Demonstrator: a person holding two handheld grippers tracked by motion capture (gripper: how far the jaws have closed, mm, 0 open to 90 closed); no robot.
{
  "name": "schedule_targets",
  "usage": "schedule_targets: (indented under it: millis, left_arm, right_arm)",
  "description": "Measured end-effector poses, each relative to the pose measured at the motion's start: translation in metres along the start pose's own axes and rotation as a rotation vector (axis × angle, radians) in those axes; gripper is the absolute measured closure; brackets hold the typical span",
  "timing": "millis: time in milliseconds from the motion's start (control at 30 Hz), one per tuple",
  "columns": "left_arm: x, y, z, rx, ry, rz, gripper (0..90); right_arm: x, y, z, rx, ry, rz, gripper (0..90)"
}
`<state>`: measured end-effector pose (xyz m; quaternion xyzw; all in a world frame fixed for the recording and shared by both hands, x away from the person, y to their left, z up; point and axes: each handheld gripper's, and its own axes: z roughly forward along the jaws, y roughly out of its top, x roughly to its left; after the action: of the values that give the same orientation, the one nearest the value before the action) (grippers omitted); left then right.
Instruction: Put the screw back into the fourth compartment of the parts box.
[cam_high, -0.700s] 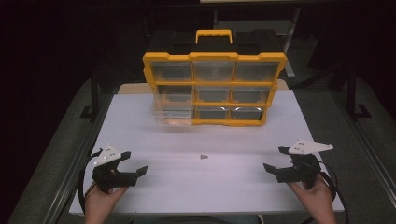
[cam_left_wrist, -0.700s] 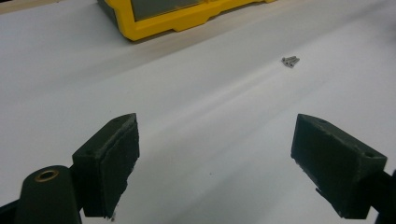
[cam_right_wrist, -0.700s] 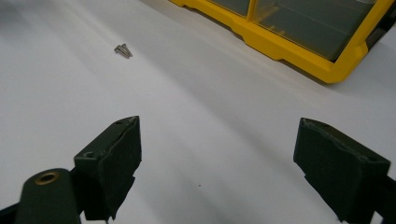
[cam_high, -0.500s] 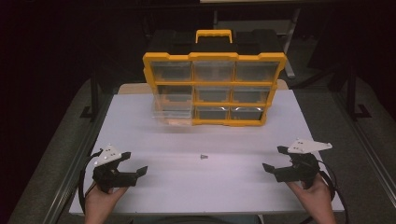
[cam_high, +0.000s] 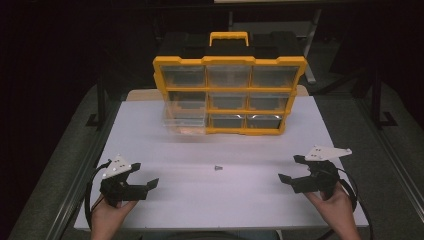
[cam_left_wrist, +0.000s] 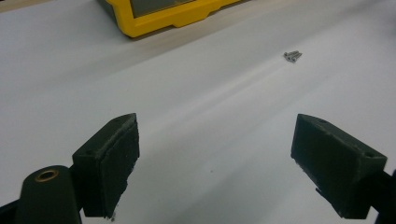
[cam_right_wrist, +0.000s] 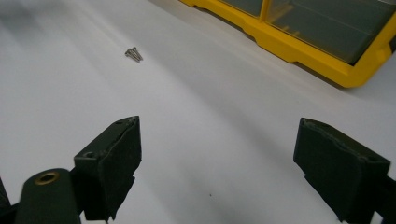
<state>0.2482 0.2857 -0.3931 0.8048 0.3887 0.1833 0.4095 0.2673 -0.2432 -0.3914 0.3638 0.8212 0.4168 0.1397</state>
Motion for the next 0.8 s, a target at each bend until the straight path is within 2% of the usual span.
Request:
schedule_targets:
  millis: [100,200,233,433,467,500,533,567,667,733,800]
  left_arm:
    - [-0.001,0.000,0.001,-0.013,-0.003,-0.022,15.0]
    - [0.000,0.000,0.001,-0.007,-0.002,-0.010,15.0]
    - [-0.001,0.001,0.002,-0.009,0.001,-0.014,15.0]
    - [-0.002,0.002,0.005,-0.019,-0.007,-0.021,15.0]
    - [-0.002,0.003,0.004,-0.006,-0.010,-0.008,15.0]
    - [-0.002,0.003,0.005,-0.017,-0.009,-0.014,15.0]
    - [-0.002,0.003,0.005,-0.018,-0.010,-0.014,15.0]
    - [-0.004,0.003,0.005,-0.023,-0.013,-0.033,15.0]
    - [-0.004,0.004,0.006,-0.024,-0.016,-0.031,15.0]
    - [-0.003,0.005,0.005,-0.022,-0.016,-0.015,15.0]
    - [-0.004,0.004,0.006,-0.022,-0.016,-0.027,15.0]
  right_arm:
    - [0.004,0.010,0.007,0.020,0.010,-0.025,14.4]
    - [0.007,0.016,0.011,0.032,0.018,-0.041,14.7]
    - [0.008,0.020,0.016,0.045,0.034,-0.048,14.7]
    - [0.011,0.030,0.029,0.081,0.056,-0.063,15.2]
    - [0.012,0.032,0.032,0.084,0.064,-0.065,17.0]
    - [0.013,0.035,0.034,0.090,0.075,-0.067,19.3]
    - [0.014,0.038,0.036,0.089,0.086,-0.080,20.6]
    - [0.016,0.040,0.039,0.091,0.088,-0.092,20.5]
    - [0.020,0.050,0.049,0.108,0.105,-0.109,20.4]
    - [0.022,0.056,0.056,0.120,0.116,-0.119,20.6]
    - [0.023,0.063,0.063,0.132,0.129,-0.134,21.3]
